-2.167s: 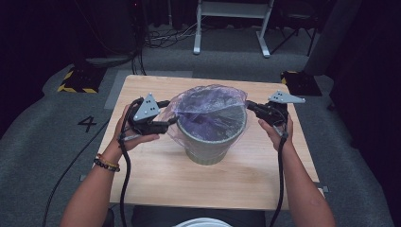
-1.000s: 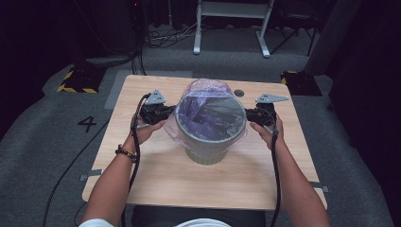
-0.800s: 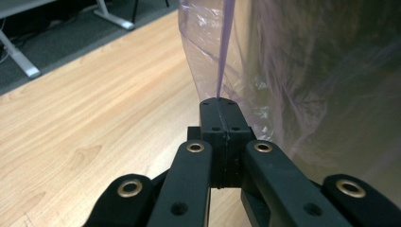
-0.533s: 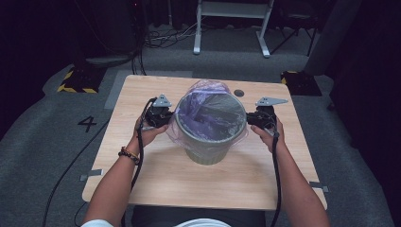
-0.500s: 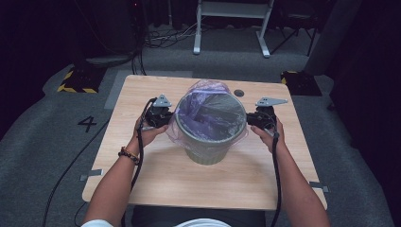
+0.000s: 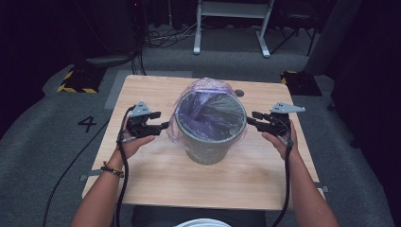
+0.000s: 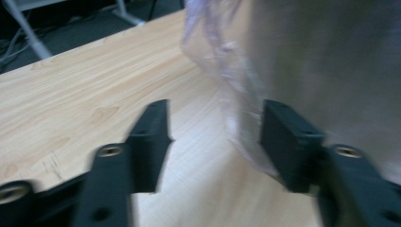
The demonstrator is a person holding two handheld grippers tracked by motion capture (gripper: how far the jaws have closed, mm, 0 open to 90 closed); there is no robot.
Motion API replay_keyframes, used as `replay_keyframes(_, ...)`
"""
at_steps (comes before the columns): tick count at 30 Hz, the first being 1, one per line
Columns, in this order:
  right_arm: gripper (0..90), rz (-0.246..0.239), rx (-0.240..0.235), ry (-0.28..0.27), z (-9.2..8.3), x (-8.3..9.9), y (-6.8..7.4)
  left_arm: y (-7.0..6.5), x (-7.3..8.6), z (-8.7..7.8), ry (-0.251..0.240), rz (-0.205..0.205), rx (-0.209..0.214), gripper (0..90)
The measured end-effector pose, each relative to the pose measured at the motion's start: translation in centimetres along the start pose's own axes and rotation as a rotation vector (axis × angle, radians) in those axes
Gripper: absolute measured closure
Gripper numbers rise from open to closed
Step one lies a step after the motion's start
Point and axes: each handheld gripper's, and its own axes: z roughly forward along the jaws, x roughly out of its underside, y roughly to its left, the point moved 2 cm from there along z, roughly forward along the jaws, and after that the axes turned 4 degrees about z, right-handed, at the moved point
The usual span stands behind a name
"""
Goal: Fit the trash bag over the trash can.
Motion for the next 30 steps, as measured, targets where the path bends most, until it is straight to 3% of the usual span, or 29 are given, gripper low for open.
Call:
replay_keyframes(4, 47.2, -0.080, -0.059, -0.001, -1.9, 0.8, 1.1, -1.9, 0.4, -2.8, -0.032, 0.036, 0.103, 23.4)
replay_keyframes(5, 45.1, -0.105, -0.088, 0.001, -2.2, 1.1, 1.5, -2.6, 0.5, -3.3, -0.046, 0.062, 0.115, 22.5)
replay_keyframes(7, 40.4, -0.155, -0.136, 0.012, -2.8, 1.5, 2.5, -3.5, 0.4, -3.6, -0.044, 0.073, 0.136, 20.9)
replay_keyframes(9, 33.0, -0.202, -0.159, 0.020, -2.9, 1.8, 3.4, -4.4, 0.2, -3.4, -0.041, 0.087, 0.156, 17.8)
replay_keyframes(12, 25.3, -0.265, -0.173, 0.043, -2.7, 2.1, 4.5, -5.2, -0.3, -2.4, -0.032, 0.080, 0.140, 16.0)
replay_keyframes(17, 24.3, -0.296, -0.156, 0.044, -1.3, 2.6, 5.4, -5.3, -0.7, -0.2, -0.002, 0.069, 0.132, 18.4)
replay_keyframes(19, 32.5, -0.328, -0.150, 0.069, -0.6, 2.8, 5.8, -5.2, -0.7, 0.6, 0.017, 0.082, 0.114, 27.3)
replay_keyframes(20, 42.8, -0.361, -0.124, 0.086, -0.1, 3.0, 5.9, -5.1, -0.7, 0.8, 0.019, 0.083, 0.112, 37.3)
replay_keyframes(22, 56.5, -0.377, -0.121, 0.086, 0.3, 3.2, 6.0, -4.9, -0.7, 1.3, 0.038, 0.092, 0.084, 49.8)
replay_keyframes(26, 87.4, -0.381, -0.142, 0.065, 0.4, 3.6, 6.0, -4.7, -0.4, 1.6, 0.025, 0.106, 0.111, 82.3)
replay_keyframes(27, 90.0, -0.381, -0.151, 0.057, 0.4, 3.7, 6.0, -4.7, -0.3, 1.7, 0.026, 0.109, 0.111, 88.4)
replay_keyframes(30, 90.0, -0.391, -0.182, 0.073, 0.2, 4.1, 6.1, -4.9, 0.1, 1.8, 0.043, 0.124, 0.128, 90.0)
